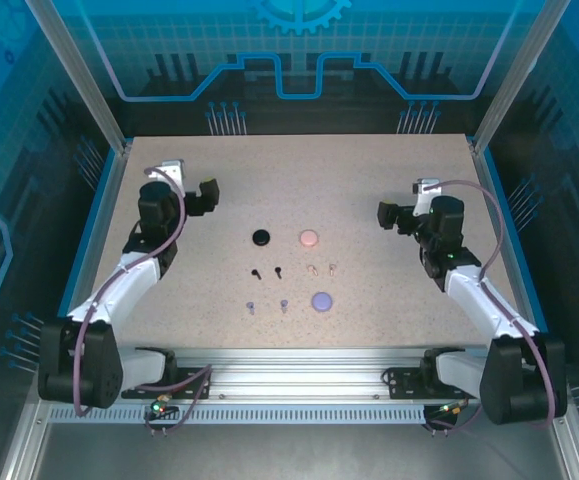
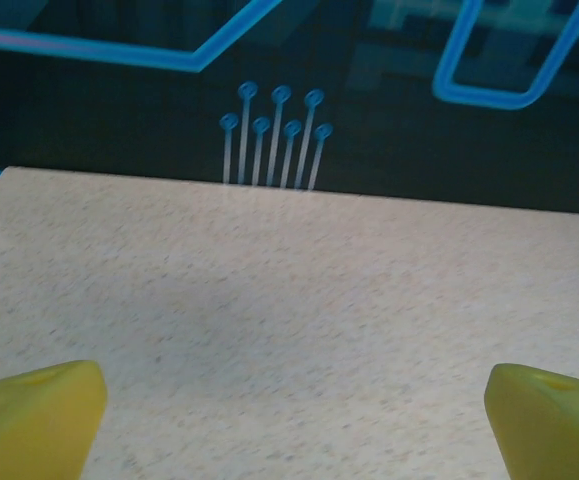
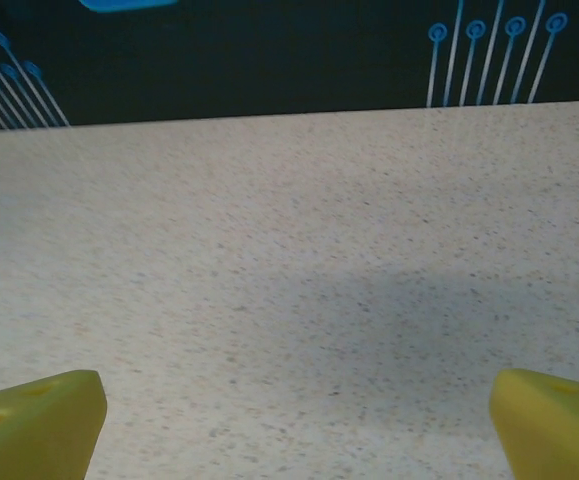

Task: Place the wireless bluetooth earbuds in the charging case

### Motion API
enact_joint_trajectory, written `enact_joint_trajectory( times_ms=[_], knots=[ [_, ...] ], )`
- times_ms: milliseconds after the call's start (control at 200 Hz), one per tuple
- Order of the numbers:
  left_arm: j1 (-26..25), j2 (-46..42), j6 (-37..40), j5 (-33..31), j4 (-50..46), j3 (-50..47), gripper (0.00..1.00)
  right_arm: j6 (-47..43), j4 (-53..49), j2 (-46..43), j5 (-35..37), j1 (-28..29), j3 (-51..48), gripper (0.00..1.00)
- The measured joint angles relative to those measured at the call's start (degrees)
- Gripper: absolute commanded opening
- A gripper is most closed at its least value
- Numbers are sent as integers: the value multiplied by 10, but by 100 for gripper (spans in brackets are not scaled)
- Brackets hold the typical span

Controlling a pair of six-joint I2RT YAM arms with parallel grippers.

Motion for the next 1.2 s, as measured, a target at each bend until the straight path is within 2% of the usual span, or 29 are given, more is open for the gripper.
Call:
enact_joint_trajectory(
  times_ms=[135,310,570,685,840,1050,1201],
  knots=[
    [-52,-14,-27,-2,-74,36,99,10,-104,-30,-20,35,68,100],
    [-119,-24,-62,-4,-151,46,99,4,-245,-68,-12,135,151,98],
    [-169,-63,-132,-5,-186,35,99,39,-395,-82,85,320,164,100],
    [-179,-81,-154,-7,-186,17,99,89,-427,-83,134,384,142,100],
    [-180,-92,-177,-11,-188,-4,99,177,-440,-65,159,436,95,99],
    [-180,-111,-193,-16,-194,-13,99,281,-443,38,191,511,82,95],
    [-180,-129,-197,-16,-196,-22,99,294,-441,124,192,517,97,98]
  ],
)
